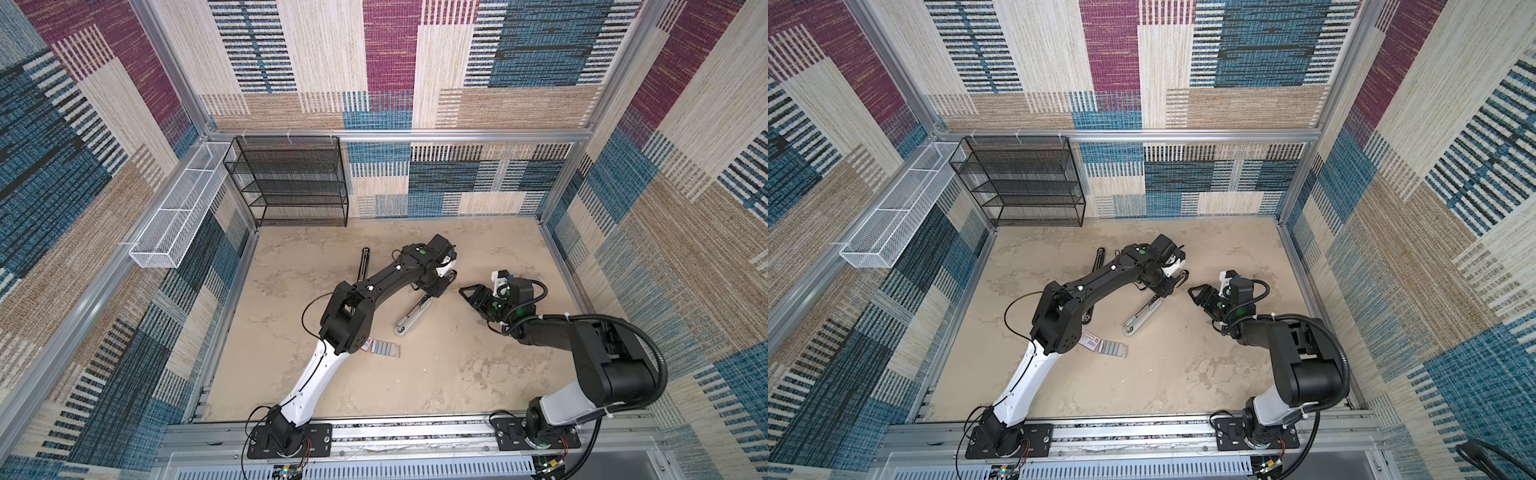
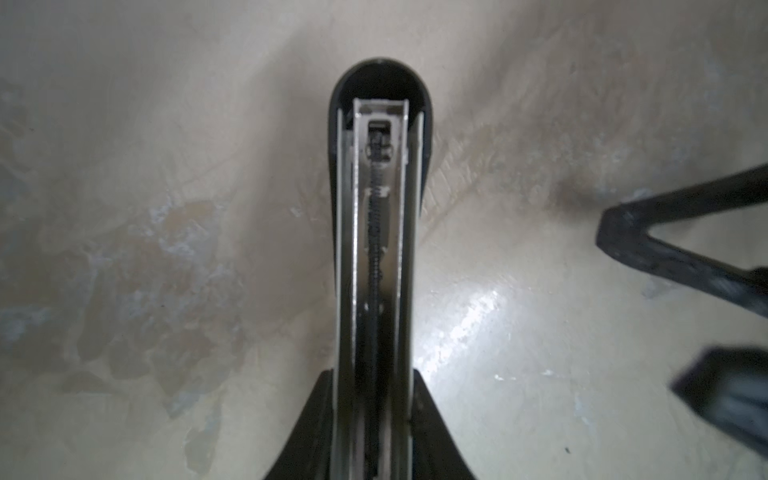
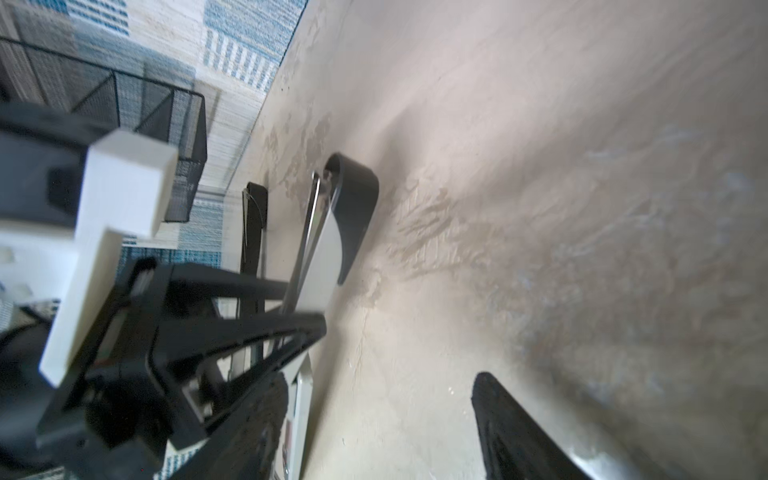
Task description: Load the staples into the stapler
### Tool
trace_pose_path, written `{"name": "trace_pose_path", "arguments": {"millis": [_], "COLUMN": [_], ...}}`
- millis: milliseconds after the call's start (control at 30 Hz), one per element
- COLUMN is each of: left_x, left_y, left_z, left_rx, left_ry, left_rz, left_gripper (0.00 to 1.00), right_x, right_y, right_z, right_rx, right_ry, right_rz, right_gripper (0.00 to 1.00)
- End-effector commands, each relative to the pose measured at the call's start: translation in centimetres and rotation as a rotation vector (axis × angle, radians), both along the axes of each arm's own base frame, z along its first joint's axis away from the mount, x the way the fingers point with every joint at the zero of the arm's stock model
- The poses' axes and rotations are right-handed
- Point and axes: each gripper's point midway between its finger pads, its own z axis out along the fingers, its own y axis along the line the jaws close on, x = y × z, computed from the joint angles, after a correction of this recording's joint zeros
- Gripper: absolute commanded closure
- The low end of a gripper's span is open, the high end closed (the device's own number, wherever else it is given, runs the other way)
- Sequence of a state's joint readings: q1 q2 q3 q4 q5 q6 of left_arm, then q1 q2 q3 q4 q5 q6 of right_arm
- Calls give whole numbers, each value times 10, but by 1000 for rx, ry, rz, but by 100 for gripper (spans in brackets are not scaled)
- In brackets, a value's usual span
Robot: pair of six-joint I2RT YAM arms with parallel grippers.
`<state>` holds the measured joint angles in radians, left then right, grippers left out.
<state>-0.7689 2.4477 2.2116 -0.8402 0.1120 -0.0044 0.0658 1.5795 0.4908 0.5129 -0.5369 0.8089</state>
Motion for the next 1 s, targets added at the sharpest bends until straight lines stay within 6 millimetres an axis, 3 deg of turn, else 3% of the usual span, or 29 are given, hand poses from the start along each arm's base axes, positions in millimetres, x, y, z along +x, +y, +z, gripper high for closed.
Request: {"name": "trace_pose_path", "arguments": {"millis": [0,300,533,833,967], "left_x": [-2,-11,-18,-23,-25], "left_y": [-8,-13,-18,-23,-23], "left_z": [11,9,5,-4,-8], "left_rx": [-36,-52,-67,-67,-60], "left_ry": [-19,-6,20,43,47], "left_rz": [-30,-38,-46,-58,-55], "left_gripper": [87,85,84,78,71], "right_x": [19,39,49,61,64], "right_y": [3,11,21,21,20], "right_z": [24,9,1,-16,-21], "right_rx": [118,280,377,387,370], "right_ry": [-98,-98,-116,-91,-84], "right_rz": [-4,40,90,84,78], "right_gripper": [28,38,40,52,57]}}
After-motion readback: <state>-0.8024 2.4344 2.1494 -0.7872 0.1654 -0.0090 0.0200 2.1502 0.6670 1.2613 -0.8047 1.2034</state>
